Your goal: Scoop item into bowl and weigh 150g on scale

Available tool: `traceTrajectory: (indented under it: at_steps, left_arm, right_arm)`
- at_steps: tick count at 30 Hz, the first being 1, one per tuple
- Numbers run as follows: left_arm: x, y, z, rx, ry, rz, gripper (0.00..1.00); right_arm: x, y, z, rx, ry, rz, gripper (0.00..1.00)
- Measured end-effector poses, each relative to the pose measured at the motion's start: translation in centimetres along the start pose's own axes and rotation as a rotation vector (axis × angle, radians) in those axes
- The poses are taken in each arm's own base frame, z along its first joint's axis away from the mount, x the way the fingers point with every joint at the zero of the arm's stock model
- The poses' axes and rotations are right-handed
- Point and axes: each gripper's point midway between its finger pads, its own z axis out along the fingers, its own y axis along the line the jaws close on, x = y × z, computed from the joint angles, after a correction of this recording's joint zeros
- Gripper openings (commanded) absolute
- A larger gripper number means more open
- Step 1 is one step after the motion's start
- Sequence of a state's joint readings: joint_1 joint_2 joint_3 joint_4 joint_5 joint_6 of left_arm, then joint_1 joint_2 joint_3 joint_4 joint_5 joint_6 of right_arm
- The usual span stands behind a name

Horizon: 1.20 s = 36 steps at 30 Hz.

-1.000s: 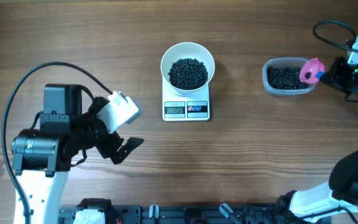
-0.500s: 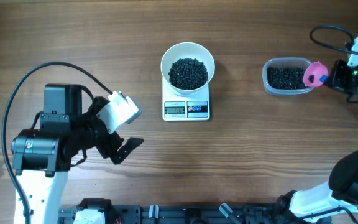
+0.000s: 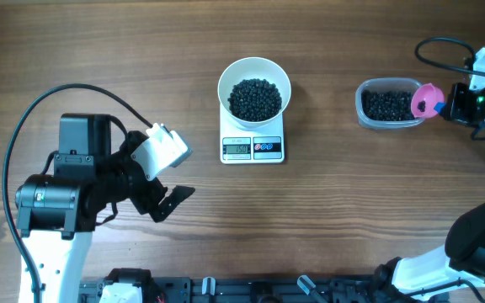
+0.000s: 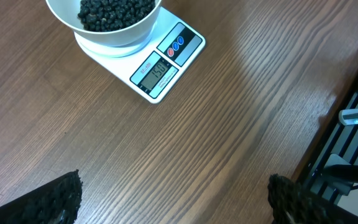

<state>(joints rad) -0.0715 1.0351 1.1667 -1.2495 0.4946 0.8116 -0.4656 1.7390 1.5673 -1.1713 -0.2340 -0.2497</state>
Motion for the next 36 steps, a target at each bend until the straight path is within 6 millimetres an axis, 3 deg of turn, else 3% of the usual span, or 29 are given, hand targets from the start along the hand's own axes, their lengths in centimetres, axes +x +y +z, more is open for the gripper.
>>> traceTrajectory:
  at_steps: [5, 11, 20, 28, 36]
  left_arm:
    - [0.0, 0.0, 0.0, 0.000, 0.000, 0.000, 1.00]
    - [0.0, 0.0, 0.0, 0.000, 0.000, 0.000, 1.00]
    - [0.0, 0.0, 0.0, 0.000, 0.000, 0.000, 1.00]
    - [0.0, 0.0, 0.0, 0.000, 0.000, 0.000, 1.00]
    - [0.0, 0.0, 0.0, 0.000, 0.000, 0.000, 1.00]
  right_arm:
    - [-0.4, 0.7, 0.2, 0.003, -0.006, -0.060, 0.04]
    - [-0.9, 3.0, 0.9, 0.057, 0.008, -0.171, 0.04]
    - [-1.1, 6.7, 1.6, 0.242, 0.052, -0.372, 0.04]
    - [-1.6, 9.4, 1.0, 0.473, 0.045, -0.548, 0.04]
    - [-1.9, 9.2, 0.3, 0.570, 0.040, -0.580, 0.04]
